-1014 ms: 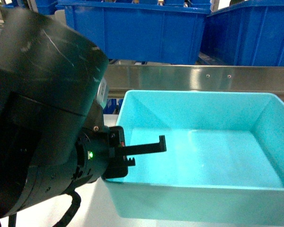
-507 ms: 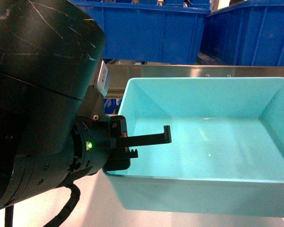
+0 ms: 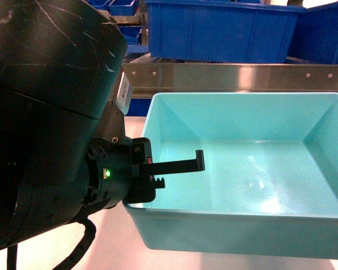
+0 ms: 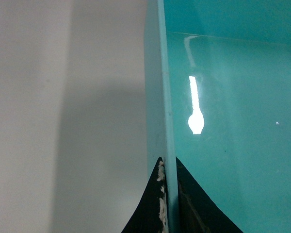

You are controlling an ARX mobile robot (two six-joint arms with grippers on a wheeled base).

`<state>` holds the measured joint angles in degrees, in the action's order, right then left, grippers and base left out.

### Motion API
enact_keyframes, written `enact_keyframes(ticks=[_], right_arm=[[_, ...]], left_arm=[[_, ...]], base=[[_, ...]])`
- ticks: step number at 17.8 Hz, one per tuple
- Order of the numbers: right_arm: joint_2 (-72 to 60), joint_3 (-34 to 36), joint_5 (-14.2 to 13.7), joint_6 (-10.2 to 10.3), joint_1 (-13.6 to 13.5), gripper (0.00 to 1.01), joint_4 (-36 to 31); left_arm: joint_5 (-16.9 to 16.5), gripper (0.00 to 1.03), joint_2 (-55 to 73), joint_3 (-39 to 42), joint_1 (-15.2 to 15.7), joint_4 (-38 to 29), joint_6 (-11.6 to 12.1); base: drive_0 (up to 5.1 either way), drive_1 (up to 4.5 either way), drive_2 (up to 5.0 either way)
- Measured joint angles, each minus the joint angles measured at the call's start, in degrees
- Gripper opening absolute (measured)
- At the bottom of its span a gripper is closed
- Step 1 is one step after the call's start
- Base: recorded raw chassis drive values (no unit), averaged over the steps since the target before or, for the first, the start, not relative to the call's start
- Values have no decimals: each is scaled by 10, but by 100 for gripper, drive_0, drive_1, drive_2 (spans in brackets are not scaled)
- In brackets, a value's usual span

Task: Organize blue bins on left shelf correctly

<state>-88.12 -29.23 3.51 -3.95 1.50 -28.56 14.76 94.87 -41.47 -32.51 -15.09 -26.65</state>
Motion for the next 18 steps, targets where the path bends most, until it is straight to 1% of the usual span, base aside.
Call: enact_keyframes(ticks=[18], right_arm=[[0, 0, 0, 0, 0, 2, 1]], left_arm=[[0, 2, 0, 0, 0, 0, 0]], base=[[-469, 118, 372]])
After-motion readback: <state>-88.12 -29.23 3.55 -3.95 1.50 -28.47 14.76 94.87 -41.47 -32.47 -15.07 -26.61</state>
